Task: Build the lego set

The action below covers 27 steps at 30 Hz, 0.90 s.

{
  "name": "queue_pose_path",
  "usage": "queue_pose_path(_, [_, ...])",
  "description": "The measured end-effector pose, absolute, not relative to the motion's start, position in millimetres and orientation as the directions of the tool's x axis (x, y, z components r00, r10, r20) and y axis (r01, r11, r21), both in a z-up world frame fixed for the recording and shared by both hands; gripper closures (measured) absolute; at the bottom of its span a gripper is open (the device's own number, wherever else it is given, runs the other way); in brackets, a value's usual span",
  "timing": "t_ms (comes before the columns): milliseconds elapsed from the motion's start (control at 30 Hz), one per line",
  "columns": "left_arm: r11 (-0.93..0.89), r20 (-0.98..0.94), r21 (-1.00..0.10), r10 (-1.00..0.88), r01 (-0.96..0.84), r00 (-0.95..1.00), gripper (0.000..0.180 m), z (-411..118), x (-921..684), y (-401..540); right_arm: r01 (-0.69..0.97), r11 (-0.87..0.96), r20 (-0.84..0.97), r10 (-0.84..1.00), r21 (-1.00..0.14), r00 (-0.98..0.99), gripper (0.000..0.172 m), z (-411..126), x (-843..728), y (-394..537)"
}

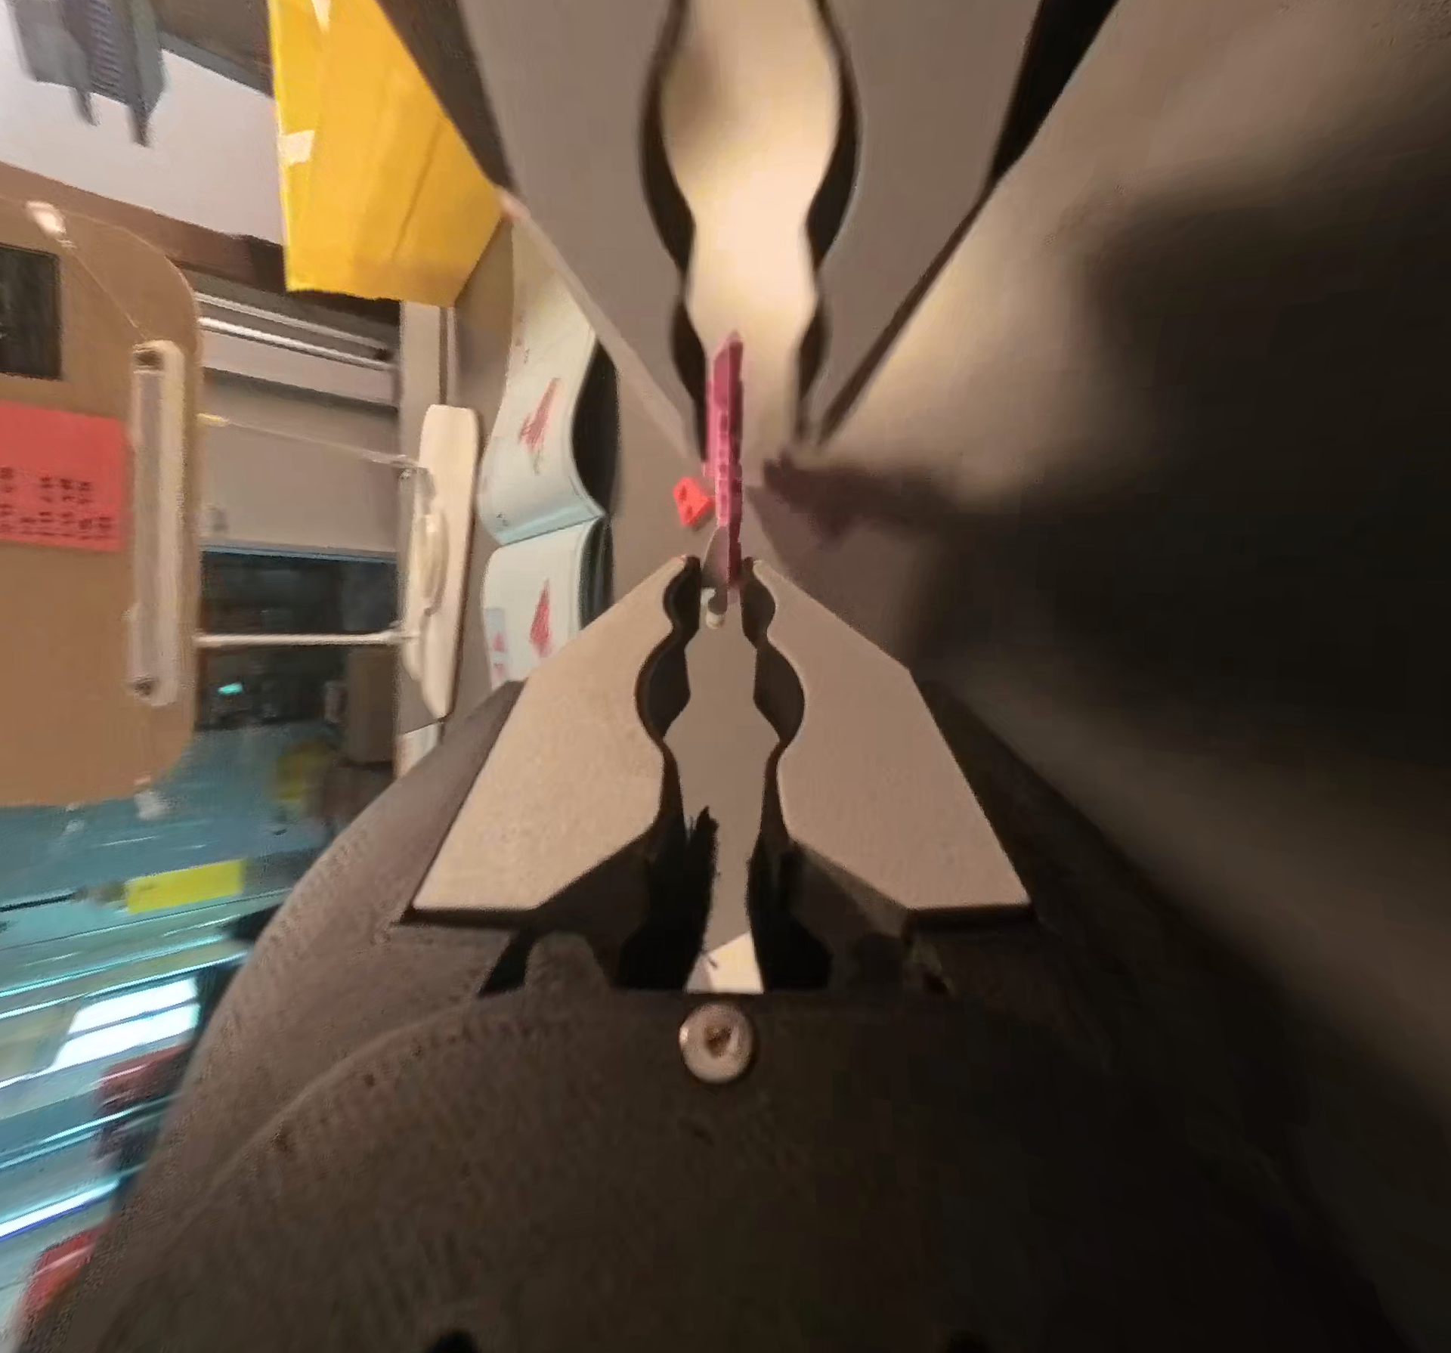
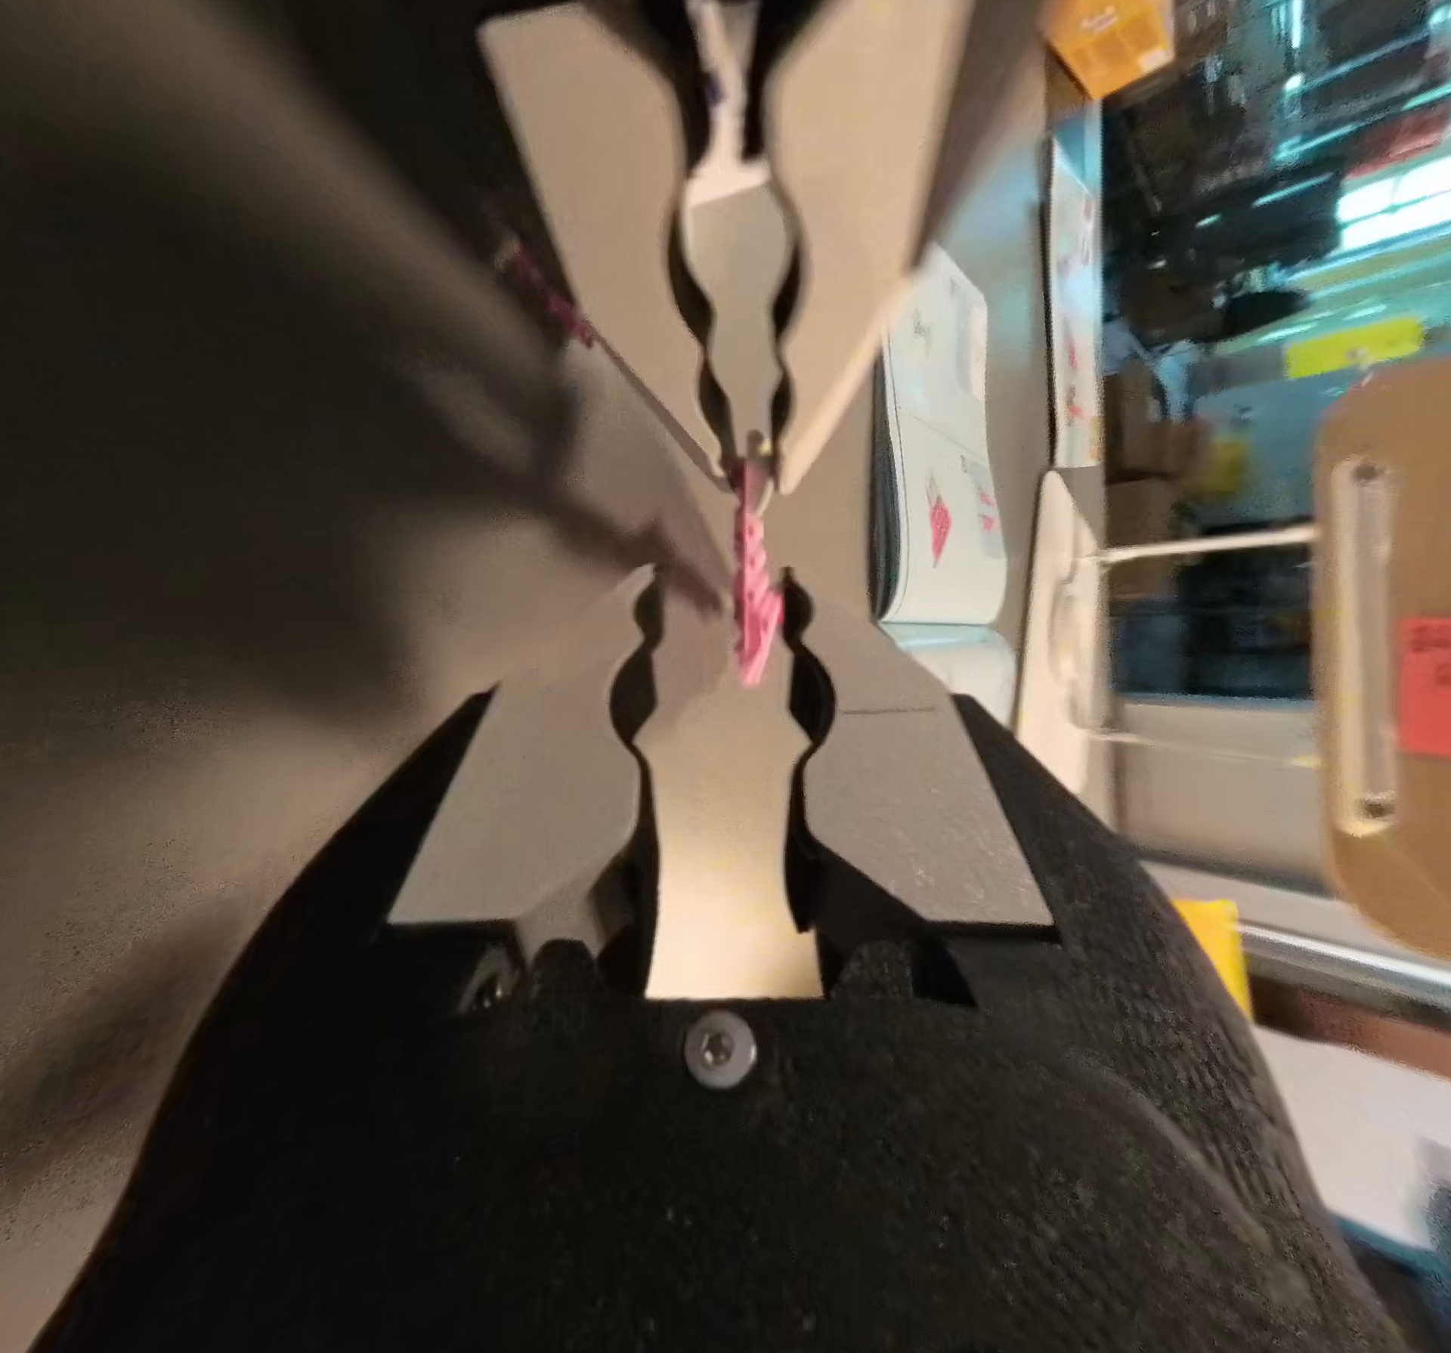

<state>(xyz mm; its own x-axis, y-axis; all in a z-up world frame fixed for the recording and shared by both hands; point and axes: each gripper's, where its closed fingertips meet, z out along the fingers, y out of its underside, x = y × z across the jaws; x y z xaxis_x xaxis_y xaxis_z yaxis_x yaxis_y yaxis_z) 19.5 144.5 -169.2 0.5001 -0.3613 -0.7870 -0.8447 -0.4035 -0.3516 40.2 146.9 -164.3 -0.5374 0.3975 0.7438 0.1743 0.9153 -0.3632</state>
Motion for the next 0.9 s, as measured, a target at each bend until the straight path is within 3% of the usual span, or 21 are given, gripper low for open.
queue_pose_path(67, [-0.396, -0.845, -0.279, -0.331, -0.875, 0.419, 0.171, -168.8, 8.6, 137.0, 0.252, 0.805, 0.632, 0.581, -0.537, -0.512, 0.120, -154.1, 39.1, 158.0])
queue_pose_path(133, [-0.379, -0.878, -0.240, -0.307, -0.894, 0.367, 0.171, -168.0, 2.9, 128.3, 0.331, 0.577, 0.415, 0.793, -0.746, -0.447, 0.121, -141.3, 35.1, 176.1])
queue_pose_path(200, [-0.368, -0.894, -0.231, -0.285, -0.901, 0.345, 0.171, -166.3, 0.9, 121.1, 0.377, 0.303, 0.174, 0.924, -0.875, -0.340, 0.127, -131.7, 26.6, 198.0])
queue_pose_path(300, [-0.345, -0.912, -0.239, -0.240, -0.908, 0.331, 0.171, -160.4, 1.9, 114.2, 0.489, 0.150, 0.048, 0.975, -0.859, -0.215, 0.125, -149.9, 15.5, 221.2])
queue_pose_path(567, [-0.373, -0.919, -0.250, -0.198, -0.894, 0.340, 0.171, -160.9, -12.3, 109.9, 0.612, 0.294, 0.177, 0.953, -0.734, -0.246, 0.112, -187.4, -13.2, 202.8])
queue_pose_path(800, [-0.369, -0.907, -0.294, -0.182, -0.882, 0.379, 0.172, -160.5, -14.3, 109.8, 0.670, 0.307, 0.274, 0.949, -0.676, -0.159, 0.119, -186.8, -10.0, 240.4])
queue_pose_path(900, [-0.358, -0.902, -0.311, -0.180, -0.881, 0.391, 0.172, -160.5, -12.9, 110.2, 0.651, 0.222, 0.136, 0.974, -0.726, -0.179, 0.126, -182.7, -8.5, 229.7])
